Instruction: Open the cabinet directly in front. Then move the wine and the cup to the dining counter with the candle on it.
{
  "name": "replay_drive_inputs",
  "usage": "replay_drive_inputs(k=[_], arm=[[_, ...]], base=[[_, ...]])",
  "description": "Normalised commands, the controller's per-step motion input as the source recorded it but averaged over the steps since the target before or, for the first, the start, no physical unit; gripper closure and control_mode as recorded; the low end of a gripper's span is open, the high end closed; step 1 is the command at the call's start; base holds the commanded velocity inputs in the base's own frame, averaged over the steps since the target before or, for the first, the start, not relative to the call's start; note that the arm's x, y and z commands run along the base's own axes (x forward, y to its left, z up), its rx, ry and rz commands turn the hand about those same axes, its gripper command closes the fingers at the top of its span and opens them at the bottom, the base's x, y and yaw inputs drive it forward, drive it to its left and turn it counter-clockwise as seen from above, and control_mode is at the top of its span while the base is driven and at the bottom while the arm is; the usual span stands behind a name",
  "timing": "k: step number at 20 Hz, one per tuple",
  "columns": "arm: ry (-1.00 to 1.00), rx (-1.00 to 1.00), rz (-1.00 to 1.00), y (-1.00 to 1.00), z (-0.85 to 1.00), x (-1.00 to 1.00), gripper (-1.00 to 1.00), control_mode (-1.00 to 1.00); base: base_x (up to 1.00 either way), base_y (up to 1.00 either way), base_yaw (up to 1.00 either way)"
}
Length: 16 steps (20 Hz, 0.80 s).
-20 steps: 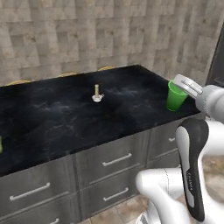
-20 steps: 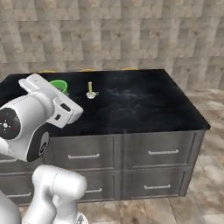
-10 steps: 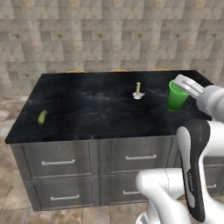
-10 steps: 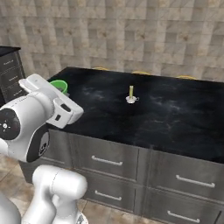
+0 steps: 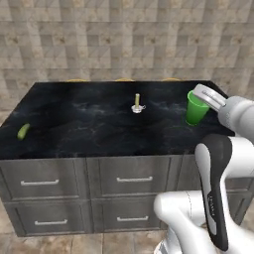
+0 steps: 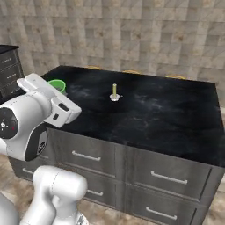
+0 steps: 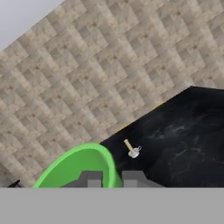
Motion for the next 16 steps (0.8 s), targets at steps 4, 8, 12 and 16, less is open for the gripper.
replay_drive_inputs(k=[4,8,12,16], arm=[[0.0,0.0,0.0,0.0,0.0,0.0,1.0,1.0],[0.0,0.0,0.0,0.0,0.0,0.0,1.0,1.0],[0.0,0.0,0.0,0.0,0.0,0.0,1.0,1.0],[0.0,0.0,0.0,0.0,0.0,0.0,1.0,1.0]], base=[[0.0,-0.89,0.11],[0.24,-0.17,0.01],[0.73,-0.34,0.0],[0.88,-0.34,0.0]])
